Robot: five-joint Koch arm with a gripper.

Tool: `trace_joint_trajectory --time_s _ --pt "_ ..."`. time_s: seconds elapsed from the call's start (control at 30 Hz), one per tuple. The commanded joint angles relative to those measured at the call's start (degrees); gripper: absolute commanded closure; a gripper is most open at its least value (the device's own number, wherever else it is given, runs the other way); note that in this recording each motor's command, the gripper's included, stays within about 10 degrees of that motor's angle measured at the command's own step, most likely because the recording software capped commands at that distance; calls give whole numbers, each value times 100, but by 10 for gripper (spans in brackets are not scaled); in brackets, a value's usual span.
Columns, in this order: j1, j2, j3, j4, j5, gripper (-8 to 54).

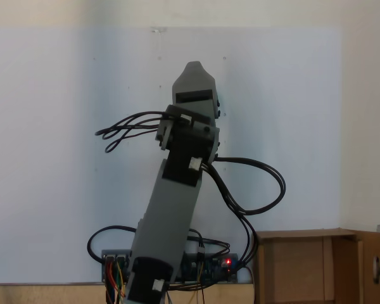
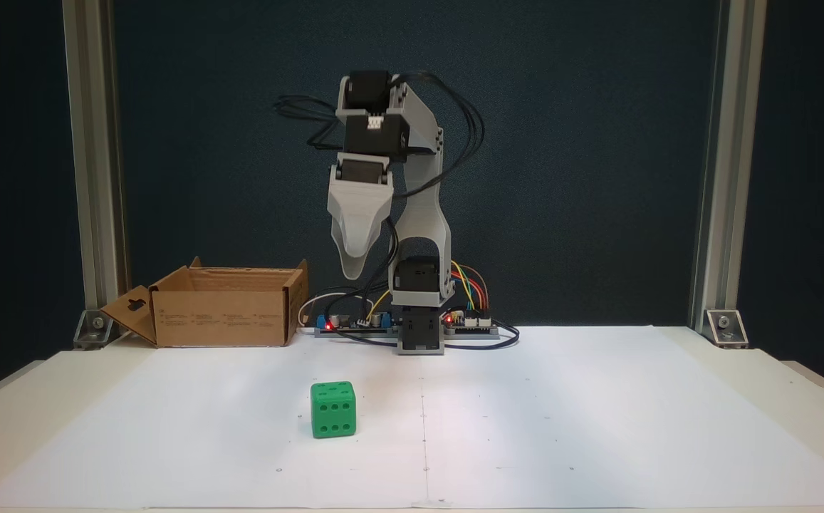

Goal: Grasp a green dice and put it in the bin.

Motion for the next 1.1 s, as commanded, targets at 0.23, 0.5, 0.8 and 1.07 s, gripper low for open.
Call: trace_joint_trajectory --time_s 0.23,0.5,0.8,1.07 --pt "35 -246 -211 316 -431 4" --pt "308 -800 -211 281 -431 3" --pt "422 -1406 -211 264 -431 2" --pt "439 -1828 -211 202 -431 2"
